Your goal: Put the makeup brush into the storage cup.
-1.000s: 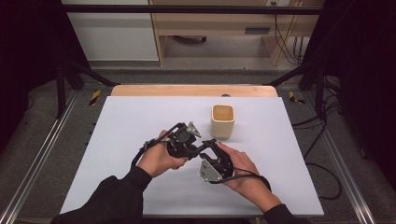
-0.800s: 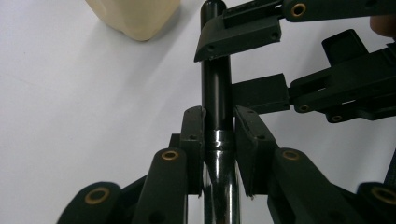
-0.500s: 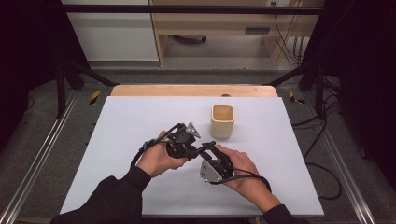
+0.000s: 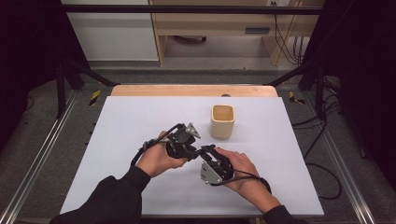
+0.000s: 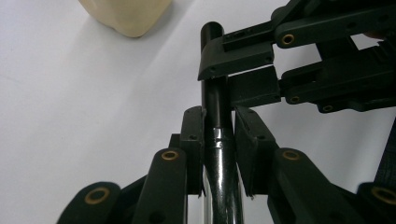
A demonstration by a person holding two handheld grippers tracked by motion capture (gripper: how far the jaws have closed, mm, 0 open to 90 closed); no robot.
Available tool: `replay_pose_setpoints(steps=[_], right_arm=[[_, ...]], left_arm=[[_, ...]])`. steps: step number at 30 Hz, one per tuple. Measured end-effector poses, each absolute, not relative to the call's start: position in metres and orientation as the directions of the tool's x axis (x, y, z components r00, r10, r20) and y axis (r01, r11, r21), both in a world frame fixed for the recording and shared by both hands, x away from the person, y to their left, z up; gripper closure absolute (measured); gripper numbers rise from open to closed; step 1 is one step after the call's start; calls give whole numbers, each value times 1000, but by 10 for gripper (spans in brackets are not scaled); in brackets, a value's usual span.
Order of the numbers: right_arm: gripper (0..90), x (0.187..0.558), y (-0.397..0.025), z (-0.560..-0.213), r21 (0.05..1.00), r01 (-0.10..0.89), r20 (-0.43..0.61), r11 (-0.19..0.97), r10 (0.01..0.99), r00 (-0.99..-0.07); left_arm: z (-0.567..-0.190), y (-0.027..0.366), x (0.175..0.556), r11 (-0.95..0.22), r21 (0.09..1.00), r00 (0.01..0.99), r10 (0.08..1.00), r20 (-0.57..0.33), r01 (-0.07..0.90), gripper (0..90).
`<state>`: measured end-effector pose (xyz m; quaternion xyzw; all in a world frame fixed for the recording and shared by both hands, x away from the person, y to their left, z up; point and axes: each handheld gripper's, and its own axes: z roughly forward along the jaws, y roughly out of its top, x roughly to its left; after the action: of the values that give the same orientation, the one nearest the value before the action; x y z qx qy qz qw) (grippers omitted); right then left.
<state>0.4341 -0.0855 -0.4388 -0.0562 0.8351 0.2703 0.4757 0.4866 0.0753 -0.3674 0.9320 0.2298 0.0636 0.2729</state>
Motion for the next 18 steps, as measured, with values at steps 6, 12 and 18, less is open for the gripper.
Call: replay_pose_setpoints(steps=[6, 12, 18], right_arm=[[695, 434, -85, -439, 388, -360, -823, 848, 144, -549], [724, 434, -82, -441, 376, -369, -825, 850, 126, -552], [743, 432, -83, -444, 388, -365, -816, 846, 132, -563]], left_arm=[[-368, 75, 487, -749, 533, 888, 459, -10, 393, 736], [-368, 74, 486, -759, 527, 895, 447, -7, 383, 736], [-368, 74, 486, -754, 534, 895, 447, -11, 383, 733]])
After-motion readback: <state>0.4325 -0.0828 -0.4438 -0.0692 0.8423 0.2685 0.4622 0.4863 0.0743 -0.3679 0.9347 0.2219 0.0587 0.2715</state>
